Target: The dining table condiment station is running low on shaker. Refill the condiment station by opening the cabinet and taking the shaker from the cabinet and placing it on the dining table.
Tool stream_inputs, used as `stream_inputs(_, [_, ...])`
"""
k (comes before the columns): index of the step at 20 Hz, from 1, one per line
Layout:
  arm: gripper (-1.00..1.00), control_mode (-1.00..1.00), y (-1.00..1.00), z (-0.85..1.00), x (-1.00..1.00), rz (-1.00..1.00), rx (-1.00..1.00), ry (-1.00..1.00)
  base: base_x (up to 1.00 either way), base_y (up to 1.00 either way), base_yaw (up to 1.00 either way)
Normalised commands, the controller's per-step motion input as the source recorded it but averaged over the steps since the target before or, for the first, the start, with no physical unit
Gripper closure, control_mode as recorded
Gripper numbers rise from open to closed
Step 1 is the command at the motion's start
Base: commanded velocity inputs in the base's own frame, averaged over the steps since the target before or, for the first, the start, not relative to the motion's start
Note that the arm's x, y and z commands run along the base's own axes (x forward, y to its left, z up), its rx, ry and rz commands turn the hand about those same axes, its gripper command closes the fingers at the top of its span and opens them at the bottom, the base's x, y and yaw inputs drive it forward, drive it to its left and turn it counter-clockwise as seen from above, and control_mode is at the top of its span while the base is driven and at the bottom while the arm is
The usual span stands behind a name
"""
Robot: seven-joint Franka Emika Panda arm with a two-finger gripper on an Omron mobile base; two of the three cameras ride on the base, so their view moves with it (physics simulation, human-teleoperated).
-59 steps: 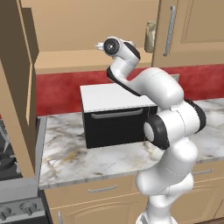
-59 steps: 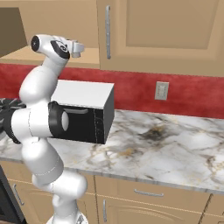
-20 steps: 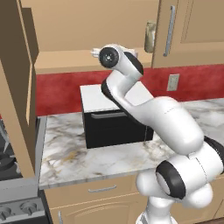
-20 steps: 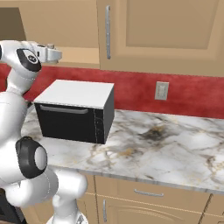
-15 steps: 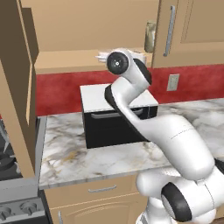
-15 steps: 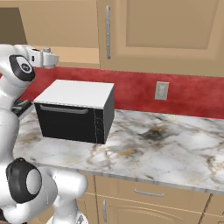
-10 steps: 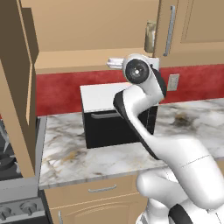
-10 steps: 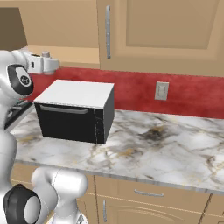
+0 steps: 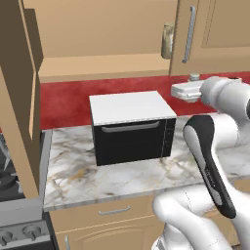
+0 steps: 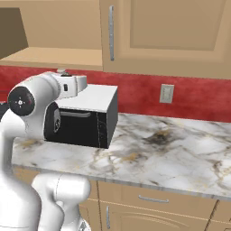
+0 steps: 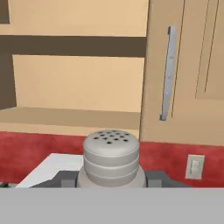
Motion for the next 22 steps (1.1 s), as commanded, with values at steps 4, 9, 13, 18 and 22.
stream_inputs(4, [1.00, -1.00, -0.81, -0.01, -0.92, 0.46, -0.11, 0.03, 0.00, 0.00, 0.00])
stream_inputs(9, [1.00, -1.00, -0.46, -0.16, -0.38, 0.53, -0.08, 0.02, 0.00, 0.00, 0.00])
stream_inputs(13, [1.00, -1.00, 0.03, -0.11, 0.00, 0.21, 0.00, 0.02, 0.00, 0.00, 0.00])
stream_inputs(18, [1.00, -1.00, 0.01, 0.00, 0.00, 0.02, 0.00, 0.00, 0.00, 0.00, 0.00])
stream_inputs(22, [1.00, 1.00, 0.00, -0.02, -0.02, 0.00, 0.00, 0.00, -0.64, 0.16, 0.04])
